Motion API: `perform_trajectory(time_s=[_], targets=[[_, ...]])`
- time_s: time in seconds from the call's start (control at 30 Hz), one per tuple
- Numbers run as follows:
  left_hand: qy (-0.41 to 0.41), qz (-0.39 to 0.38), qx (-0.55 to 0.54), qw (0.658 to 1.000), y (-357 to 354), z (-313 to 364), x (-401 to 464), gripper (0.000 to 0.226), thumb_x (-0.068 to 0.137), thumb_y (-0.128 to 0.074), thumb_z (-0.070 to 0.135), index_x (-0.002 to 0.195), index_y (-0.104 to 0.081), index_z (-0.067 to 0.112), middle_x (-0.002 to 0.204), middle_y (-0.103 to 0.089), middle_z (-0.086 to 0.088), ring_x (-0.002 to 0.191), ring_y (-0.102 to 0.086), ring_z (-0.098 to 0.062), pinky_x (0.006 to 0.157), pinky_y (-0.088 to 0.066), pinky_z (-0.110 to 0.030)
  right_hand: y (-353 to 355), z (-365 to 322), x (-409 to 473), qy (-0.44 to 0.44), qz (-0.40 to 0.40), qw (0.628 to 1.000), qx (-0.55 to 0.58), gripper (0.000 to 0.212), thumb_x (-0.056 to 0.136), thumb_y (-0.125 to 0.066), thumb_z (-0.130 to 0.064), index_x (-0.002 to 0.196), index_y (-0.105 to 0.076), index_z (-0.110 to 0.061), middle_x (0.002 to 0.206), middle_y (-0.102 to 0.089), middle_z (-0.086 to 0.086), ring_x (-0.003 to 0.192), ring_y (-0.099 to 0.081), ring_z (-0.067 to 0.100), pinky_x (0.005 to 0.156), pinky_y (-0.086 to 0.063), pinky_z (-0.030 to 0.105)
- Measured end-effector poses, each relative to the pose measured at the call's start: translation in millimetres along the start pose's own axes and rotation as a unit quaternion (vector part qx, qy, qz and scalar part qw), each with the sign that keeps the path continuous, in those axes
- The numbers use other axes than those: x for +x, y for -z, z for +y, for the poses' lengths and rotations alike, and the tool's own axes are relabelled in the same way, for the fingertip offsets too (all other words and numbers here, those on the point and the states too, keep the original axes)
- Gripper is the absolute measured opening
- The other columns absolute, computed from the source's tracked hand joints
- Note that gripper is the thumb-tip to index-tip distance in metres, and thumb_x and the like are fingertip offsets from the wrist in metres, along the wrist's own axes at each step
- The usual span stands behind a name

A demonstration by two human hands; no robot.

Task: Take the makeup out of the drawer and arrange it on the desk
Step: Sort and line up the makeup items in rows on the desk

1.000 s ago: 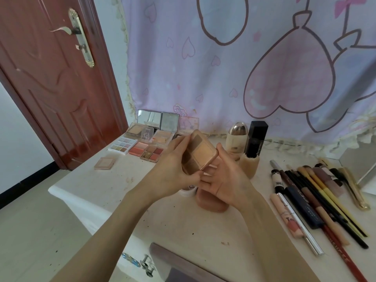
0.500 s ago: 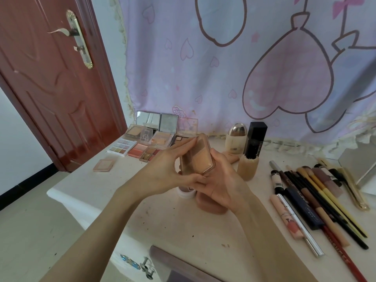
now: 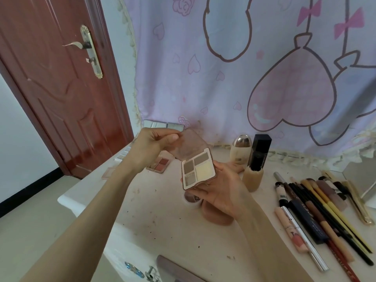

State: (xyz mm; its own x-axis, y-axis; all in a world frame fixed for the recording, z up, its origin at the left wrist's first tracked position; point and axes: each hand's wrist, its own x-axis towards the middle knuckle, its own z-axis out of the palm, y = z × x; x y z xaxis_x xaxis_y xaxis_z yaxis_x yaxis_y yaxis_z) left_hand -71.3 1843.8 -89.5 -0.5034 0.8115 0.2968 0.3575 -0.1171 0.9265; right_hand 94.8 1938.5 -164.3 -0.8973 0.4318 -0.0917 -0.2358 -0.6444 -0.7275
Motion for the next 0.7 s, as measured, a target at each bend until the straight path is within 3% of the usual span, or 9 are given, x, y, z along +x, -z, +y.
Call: perform_trajectory(time_s=[0.1, 0.17, 0.37, 0.47, 0.57, 0.7], targets=[[0.013, -0.005, 0.036, 0.999, 5, -1, 23, 0.017, 0.087, -0.058, 0.002, 0.097, -0.068, 0.011, 0.082, -0.073, -0.010, 0.084, -0.067, -0.024, 0.085, -0.054, -0.036, -5, -4, 13, -0.018, 0.034, 0.999, -0.034, 0.030, 0.087, -0.051, -0.016, 0.112, -0.063, -0.004, 0.097, -0.067, 0.017, 0.085, -0.064, 0.027, 0.068, -0.056, 0.034], [0.022, -0.029, 0.062, 0.997, 7, -3, 39, 0.015, 0.088, -0.057, 0.002, 0.096, -0.068, 0.009, 0.069, -0.071, 0.005, 0.079, -0.065, -0.024, 0.082, -0.053, -0.036, -9, -9, 25, -0.022, 0.069, 0.993, -0.097, 0.023, 0.092, -0.044, -0.007, 0.100, -0.065, -0.010, 0.084, -0.063, 0.011, 0.070, -0.056, 0.020, 0.060, -0.048, 0.028], [0.020, -0.062, 0.126, 0.990, 1, -16, 77, 0.015, 0.088, -0.056, -0.001, 0.097, -0.069, 0.001, 0.058, -0.067, 0.012, 0.065, -0.062, -0.016, 0.069, -0.054, -0.026, -8, -18, 62, 0.059, 0.163, 0.950, -0.261, 0.017, 0.093, -0.053, -0.011, 0.087, -0.066, -0.020, 0.085, -0.071, 0.002, 0.075, -0.067, 0.016, 0.067, -0.057, 0.028], [0.020, -0.087, 0.137, 0.987, -5, -27, 87, 0.015, 0.087, -0.057, -0.003, 0.093, -0.070, 0.000, 0.063, -0.067, 0.010, 0.064, -0.062, -0.005, 0.067, -0.052, -0.017, -2, -17, 80, 0.093, 0.204, 0.905, -0.362, 0.021, 0.090, -0.055, -0.012, 0.076, -0.069, -0.022, 0.084, -0.072, 0.003, 0.087, -0.067, 0.024, 0.083, -0.056, 0.039], [0.014, -0.069, 0.176, 0.982, -11, -41, 90, 0.016, 0.085, -0.062, 0.005, 0.090, -0.072, 0.015, 0.076, -0.067, 0.011, 0.075, -0.061, 0.000, 0.077, -0.044, -0.015, 5, -14, 92, 0.096, 0.242, 0.861, -0.438, 0.023, 0.088, -0.056, -0.012, 0.072, -0.066, -0.025, 0.086, -0.070, 0.005, 0.091, -0.065, 0.028, 0.089, -0.050, 0.048], [-0.008, -0.002, 0.245, 0.969, -10, -60, 78, 0.025, 0.088, -0.061, 0.016, 0.112, -0.066, 0.014, 0.109, -0.065, 0.003, 0.090, -0.056, -0.004, 0.085, -0.039, -0.017, 12, -10, 100, 0.082, 0.282, 0.835, -0.466, 0.023, 0.087, -0.057, -0.010, 0.070, -0.065, -0.024, 0.081, -0.068, 0.002, 0.089, -0.065, 0.027, 0.086, -0.052, 0.047]])
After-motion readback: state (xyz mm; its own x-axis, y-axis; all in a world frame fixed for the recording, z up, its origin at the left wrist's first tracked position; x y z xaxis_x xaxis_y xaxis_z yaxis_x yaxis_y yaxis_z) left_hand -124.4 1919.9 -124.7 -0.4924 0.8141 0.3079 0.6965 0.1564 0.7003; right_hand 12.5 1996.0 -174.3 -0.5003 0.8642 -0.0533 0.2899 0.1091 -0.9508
